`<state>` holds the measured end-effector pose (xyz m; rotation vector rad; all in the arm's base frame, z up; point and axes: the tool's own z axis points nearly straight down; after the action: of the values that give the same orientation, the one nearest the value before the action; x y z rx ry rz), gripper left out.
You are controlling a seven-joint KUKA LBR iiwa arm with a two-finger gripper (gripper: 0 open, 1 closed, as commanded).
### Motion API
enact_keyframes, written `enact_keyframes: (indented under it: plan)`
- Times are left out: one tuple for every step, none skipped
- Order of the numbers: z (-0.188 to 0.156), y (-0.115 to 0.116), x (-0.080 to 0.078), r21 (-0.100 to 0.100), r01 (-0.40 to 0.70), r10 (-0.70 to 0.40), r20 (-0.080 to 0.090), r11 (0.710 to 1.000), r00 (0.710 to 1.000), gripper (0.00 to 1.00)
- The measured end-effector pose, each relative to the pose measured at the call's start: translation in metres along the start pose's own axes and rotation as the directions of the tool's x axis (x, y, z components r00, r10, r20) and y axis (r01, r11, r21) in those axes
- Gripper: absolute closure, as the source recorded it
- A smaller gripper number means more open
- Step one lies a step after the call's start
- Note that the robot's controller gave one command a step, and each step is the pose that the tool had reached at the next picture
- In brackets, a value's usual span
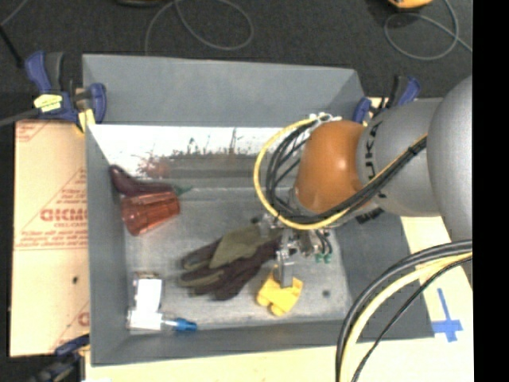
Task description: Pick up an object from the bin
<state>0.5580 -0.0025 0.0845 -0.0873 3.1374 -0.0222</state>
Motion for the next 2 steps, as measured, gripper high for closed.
enact_keyframes:
  plan:
    - [0.0000, 0.0001, 0.0000, 0.000, 0.001, -0.001, 0.000, 1.000, 1.000, 1.00]
    - [0.0001, 0.0001, -0.0001, 0.000, 0.003, -0.003, 0.000, 1.000, 1.000, 1.00]
